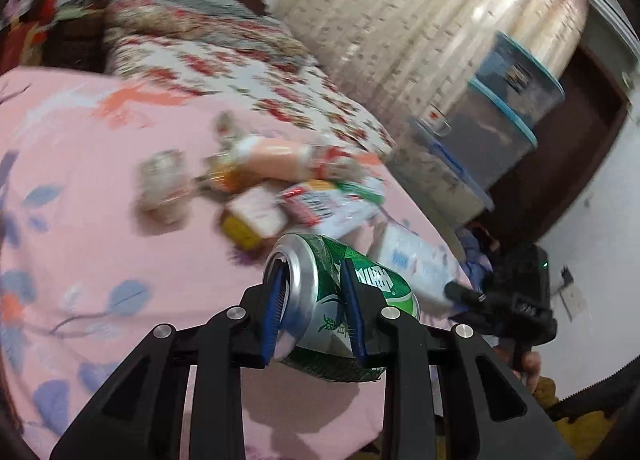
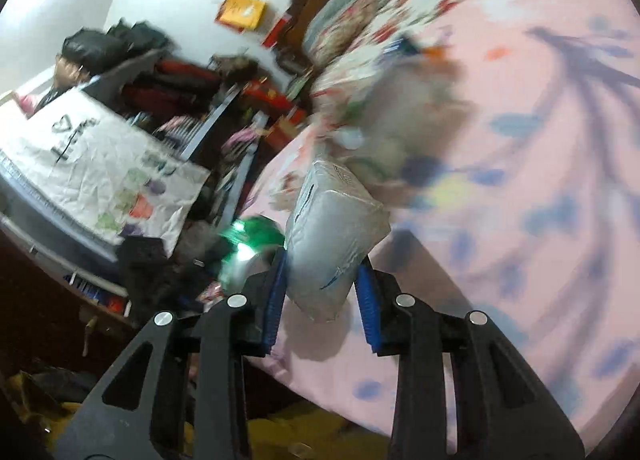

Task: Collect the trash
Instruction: 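Carry the green can in the left gripper while the right carries a tissue bundle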

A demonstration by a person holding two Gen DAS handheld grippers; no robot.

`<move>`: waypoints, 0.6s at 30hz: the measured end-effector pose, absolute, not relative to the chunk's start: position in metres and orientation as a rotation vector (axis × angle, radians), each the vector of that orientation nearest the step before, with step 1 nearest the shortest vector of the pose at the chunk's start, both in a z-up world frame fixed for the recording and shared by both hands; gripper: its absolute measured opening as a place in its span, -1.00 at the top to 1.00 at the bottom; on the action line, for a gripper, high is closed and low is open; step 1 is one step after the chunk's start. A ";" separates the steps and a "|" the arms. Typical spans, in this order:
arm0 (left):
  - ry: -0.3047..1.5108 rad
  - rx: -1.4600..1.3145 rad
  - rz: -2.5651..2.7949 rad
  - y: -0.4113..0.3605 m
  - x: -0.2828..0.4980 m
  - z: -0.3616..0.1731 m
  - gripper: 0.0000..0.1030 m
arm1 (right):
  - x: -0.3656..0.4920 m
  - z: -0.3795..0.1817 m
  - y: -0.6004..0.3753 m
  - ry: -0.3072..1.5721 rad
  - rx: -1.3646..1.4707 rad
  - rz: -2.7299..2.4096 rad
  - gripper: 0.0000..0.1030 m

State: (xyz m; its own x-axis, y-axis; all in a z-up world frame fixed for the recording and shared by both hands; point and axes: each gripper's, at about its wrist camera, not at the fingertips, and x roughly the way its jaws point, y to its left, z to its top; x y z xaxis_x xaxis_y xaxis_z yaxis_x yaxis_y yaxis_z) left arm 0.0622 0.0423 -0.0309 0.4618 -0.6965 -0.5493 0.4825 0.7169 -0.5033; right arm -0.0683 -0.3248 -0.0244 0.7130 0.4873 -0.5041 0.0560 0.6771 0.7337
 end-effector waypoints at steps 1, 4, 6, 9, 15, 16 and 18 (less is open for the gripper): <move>0.814 -0.263 -0.767 0.023 0.063 -0.027 0.50 | -0.080 -0.031 -0.335 0.751 0.811 0.229 0.31; 0.842 -0.187 -0.825 -0.026 0.067 -0.024 0.50 | -0.111 -0.045 -0.370 0.752 0.802 0.112 0.31; 0.856 -0.112 -0.873 -0.072 0.072 -0.022 0.50 | -0.120 -0.041 -0.376 0.694 0.809 0.051 0.31; 0.901 -0.037 -0.949 -0.142 0.083 -0.024 0.50 | -0.136 -0.031 -0.405 0.588 0.809 -0.047 0.31; 0.994 0.065 -1.073 -0.295 0.115 -0.029 0.50 | -0.144 -0.017 -0.467 0.464 0.847 -0.295 0.31; 1.006 0.075 -1.085 -0.318 0.121 -0.030 0.50 | -0.146 -0.017 -0.482 0.447 0.868 -0.314 0.31; 1.027 0.083 -1.119 -0.373 0.135 -0.031 0.50 | -0.141 -0.012 -0.509 0.410 0.897 -0.371 0.31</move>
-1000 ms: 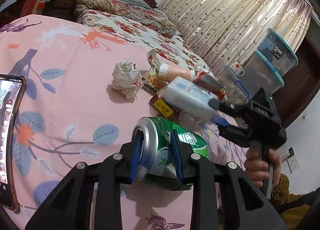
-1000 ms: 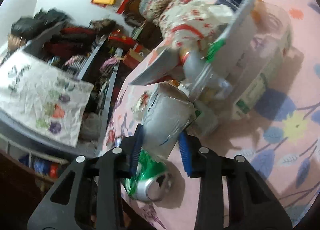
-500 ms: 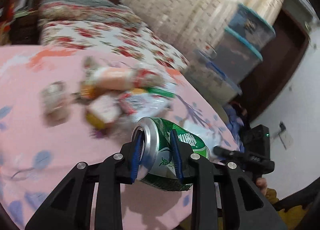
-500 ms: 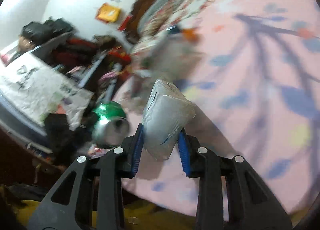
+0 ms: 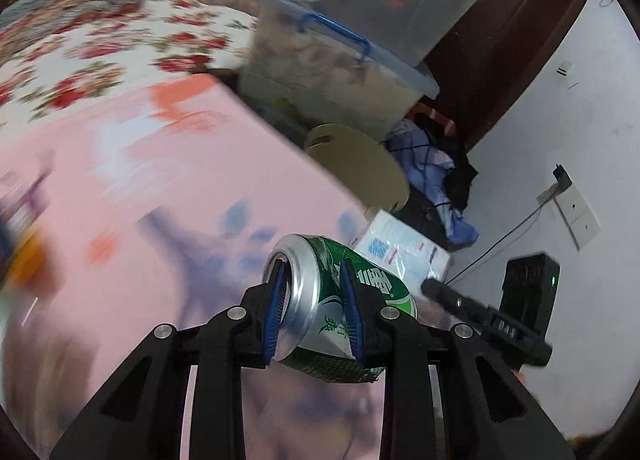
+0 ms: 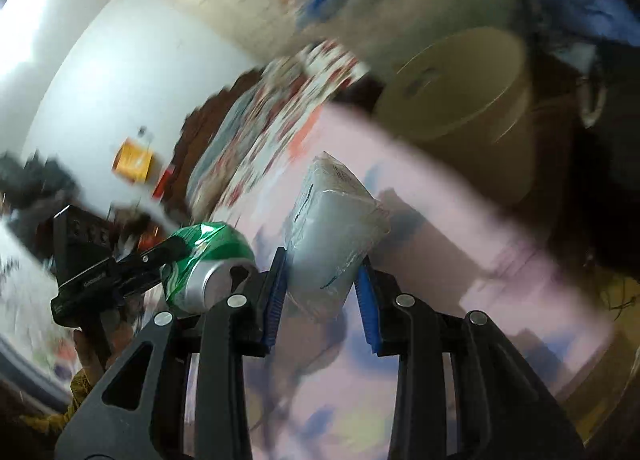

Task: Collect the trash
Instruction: 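Carry the green can in the left gripper while the right carries a tissue bundle, then open both grippers over the wastebasket and swing back to the bed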

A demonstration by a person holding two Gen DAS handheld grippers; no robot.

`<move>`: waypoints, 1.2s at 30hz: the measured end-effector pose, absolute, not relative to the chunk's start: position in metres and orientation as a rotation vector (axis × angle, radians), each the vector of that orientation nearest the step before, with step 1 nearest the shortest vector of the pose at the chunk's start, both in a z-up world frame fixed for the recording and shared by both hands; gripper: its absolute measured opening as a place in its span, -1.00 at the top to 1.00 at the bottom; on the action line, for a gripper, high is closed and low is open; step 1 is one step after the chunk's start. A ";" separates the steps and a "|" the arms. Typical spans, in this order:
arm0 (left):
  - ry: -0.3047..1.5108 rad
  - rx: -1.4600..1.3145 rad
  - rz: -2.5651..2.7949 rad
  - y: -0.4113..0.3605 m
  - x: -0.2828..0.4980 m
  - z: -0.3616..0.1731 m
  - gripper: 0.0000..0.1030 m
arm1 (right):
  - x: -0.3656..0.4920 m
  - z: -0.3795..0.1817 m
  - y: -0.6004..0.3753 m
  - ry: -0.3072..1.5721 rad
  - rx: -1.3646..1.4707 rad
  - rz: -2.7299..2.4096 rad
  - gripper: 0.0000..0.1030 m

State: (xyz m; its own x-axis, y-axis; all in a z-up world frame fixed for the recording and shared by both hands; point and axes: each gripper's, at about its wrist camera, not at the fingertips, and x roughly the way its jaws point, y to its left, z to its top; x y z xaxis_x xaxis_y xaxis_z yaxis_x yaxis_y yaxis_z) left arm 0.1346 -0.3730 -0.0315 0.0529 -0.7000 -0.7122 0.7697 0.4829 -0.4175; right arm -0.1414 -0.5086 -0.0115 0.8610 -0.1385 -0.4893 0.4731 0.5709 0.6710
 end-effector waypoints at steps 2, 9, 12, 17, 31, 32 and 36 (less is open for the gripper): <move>1.029 0.103 -1.144 -0.431 0.149 -0.032 0.50 | -0.141 -0.013 -0.546 0.394 0.905 -0.413 0.31; 1.009 0.186 -1.084 -0.565 0.175 -0.046 0.20 | -0.101 -0.023 -0.665 0.414 0.898 -0.552 -0.04; 1.015 0.179 -1.038 -0.582 0.179 -0.052 -0.02 | -0.071 -0.021 -0.678 0.418 0.879 -0.619 -0.45; 0.978 0.116 -1.082 -0.541 0.159 -0.029 -0.01 | -0.039 -0.003 -0.659 0.335 0.890 -0.591 -0.36; 0.817 0.233 -1.019 -0.257 0.060 -0.016 -0.02 | 0.117 -0.029 -0.483 0.509 0.832 -0.067 -0.20; 0.823 0.219 -0.975 -0.231 0.062 -0.017 -0.02 | 0.139 -0.028 -0.467 0.527 0.820 -0.041 -0.20; 0.835 0.125 -0.779 -0.130 0.078 -0.017 -0.03 | 0.107 -0.042 -0.410 0.587 0.766 0.040 -0.12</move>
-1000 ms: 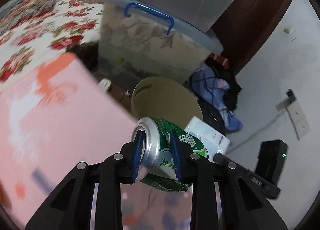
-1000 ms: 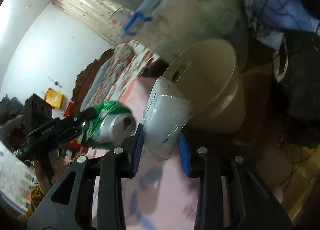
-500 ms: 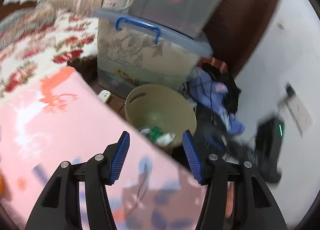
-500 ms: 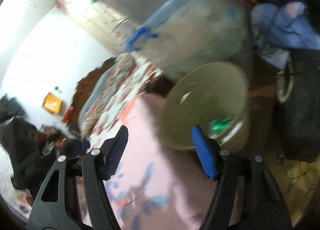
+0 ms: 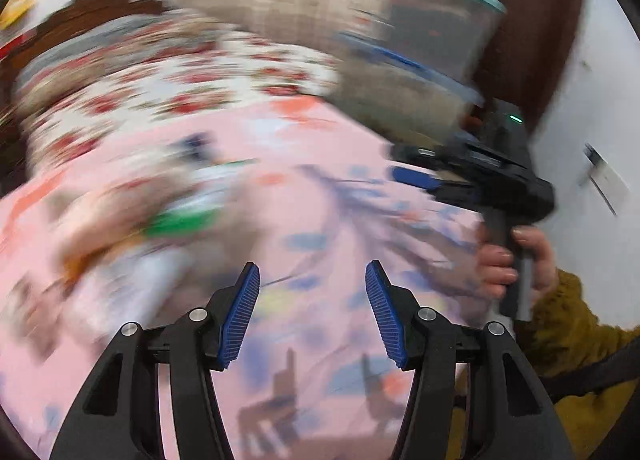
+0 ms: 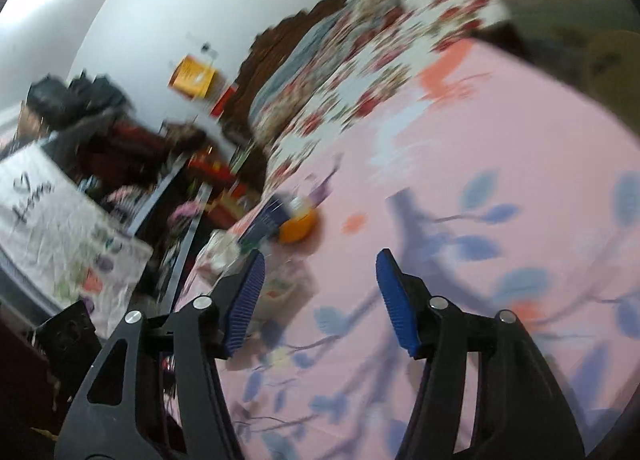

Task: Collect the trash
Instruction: 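Open both grippers over the wastebasket and swing back to the bed, then grasp the white crumpled tissue with the left gripper while the right gripper grasps the red-and-white bag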

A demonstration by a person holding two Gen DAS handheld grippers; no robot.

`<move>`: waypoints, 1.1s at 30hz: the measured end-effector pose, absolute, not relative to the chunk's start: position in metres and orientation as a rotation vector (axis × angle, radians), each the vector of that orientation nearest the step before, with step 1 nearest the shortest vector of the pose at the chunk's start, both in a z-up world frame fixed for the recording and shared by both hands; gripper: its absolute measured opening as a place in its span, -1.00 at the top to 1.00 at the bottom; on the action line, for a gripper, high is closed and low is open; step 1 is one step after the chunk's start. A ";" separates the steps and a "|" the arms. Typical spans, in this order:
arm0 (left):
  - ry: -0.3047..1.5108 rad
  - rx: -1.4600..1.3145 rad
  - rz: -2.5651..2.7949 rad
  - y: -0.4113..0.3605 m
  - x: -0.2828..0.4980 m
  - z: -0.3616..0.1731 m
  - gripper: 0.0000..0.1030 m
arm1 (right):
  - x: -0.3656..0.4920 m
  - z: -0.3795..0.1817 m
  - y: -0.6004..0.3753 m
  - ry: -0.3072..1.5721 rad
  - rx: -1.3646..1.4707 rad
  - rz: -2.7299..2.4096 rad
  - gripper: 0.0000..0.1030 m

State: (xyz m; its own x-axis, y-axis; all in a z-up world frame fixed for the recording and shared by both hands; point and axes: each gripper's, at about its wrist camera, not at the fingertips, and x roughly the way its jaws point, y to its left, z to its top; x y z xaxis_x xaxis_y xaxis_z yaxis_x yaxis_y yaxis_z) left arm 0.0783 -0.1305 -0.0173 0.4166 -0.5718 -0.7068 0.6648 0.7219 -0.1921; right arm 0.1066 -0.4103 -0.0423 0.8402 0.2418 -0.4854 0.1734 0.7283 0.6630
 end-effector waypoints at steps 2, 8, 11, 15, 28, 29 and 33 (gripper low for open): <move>0.829 0.061 -0.659 -0.082 0.092 -0.017 -0.10 | 0.128 -0.035 -0.384 0.612 0.728 0.071 -0.11; 0.855 -0.152 -0.294 0.043 0.140 -0.034 -0.32 | 0.158 -0.015 -0.315 0.678 0.574 0.139 -0.14; 0.890 -0.261 -0.263 0.073 0.162 -0.050 -0.36 | 0.178 -0.014 -0.286 0.719 0.477 0.130 -0.28; 0.917 -0.285 -0.272 0.076 0.183 -0.064 -0.40 | 0.203 -0.020 -0.264 0.770 0.417 0.126 -0.35; 0.852 -0.339 -0.349 0.081 0.164 -0.066 0.42 | 0.150 0.011 -0.246 0.635 0.251 0.166 0.75; 0.842 -0.335 -0.356 0.082 0.159 -0.063 0.42 | 0.139 0.014 -0.244 0.619 0.255 0.163 0.75; 0.812 -0.339 -0.461 0.082 0.124 -0.047 0.42 | 0.082 0.020 -0.233 0.553 0.276 0.181 0.75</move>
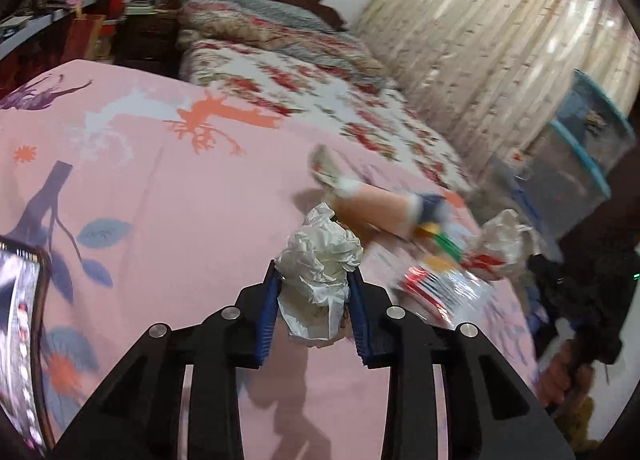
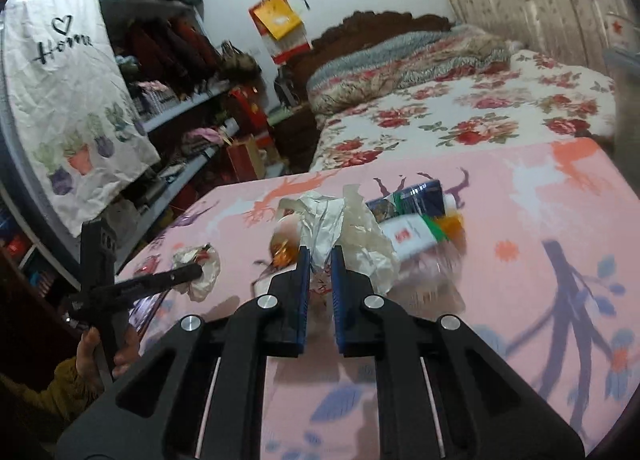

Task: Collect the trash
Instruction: 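Grasp the white crumpled tissue with the left gripper while the right gripper grasps the red-and-white bag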

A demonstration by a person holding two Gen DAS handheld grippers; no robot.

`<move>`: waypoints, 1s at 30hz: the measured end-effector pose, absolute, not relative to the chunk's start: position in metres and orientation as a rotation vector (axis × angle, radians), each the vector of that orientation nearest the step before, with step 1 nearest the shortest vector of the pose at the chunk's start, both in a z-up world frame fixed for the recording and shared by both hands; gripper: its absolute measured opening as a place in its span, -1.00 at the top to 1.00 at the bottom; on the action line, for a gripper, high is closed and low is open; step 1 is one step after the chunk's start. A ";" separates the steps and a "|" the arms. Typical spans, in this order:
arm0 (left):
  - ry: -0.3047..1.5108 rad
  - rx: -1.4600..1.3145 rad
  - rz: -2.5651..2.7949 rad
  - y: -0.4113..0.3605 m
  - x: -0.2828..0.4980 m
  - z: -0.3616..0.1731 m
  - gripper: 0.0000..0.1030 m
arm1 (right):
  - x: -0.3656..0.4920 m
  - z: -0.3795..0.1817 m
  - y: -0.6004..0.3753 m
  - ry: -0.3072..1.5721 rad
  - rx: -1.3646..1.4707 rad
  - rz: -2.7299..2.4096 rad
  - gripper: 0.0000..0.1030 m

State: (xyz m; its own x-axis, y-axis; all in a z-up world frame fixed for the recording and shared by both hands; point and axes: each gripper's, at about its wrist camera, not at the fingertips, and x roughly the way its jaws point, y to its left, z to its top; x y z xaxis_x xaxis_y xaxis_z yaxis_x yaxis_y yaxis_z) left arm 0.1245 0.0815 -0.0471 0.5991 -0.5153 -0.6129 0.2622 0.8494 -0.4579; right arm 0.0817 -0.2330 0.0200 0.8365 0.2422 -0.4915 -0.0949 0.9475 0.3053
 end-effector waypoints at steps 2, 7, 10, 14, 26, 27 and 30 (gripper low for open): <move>0.793 -0.325 -0.525 0.073 0.108 -0.040 0.42 | 0.058 0.024 -0.232 0.524 0.281 0.191 0.75; 0.812 -0.279 -0.750 0.035 0.076 -0.034 0.42 | 0.007 0.015 -0.258 0.531 0.353 0.170 0.75; 0.843 -0.203 -0.853 0.001 0.060 -0.039 0.41 | -0.005 -0.002 -0.272 0.583 0.364 0.124 0.75; 0.887 -0.110 -0.927 -0.039 0.048 -0.053 0.41 | -0.011 -0.027 -0.303 0.637 0.414 0.030 0.70; 0.946 0.024 -0.859 -0.081 0.048 -0.069 0.25 | -0.038 -0.011 -0.339 0.513 0.393 -0.082 -0.86; 0.952 0.036 -0.848 -0.082 0.050 -0.071 0.16 | -0.039 -0.013 -0.340 0.523 0.375 -0.093 -0.86; 0.953 0.070 -0.785 -0.083 0.053 -0.076 -0.26 | -0.040 -0.020 -0.344 0.562 0.336 -0.134 -0.85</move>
State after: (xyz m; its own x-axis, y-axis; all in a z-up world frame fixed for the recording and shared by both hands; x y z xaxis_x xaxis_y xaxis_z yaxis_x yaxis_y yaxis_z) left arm 0.0529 -0.0832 -0.0759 0.3303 -0.5702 -0.7522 0.6288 0.7272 -0.2751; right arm -0.0396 -0.3443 -0.0199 0.8392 -0.0331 -0.5428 0.2152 0.9368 0.2757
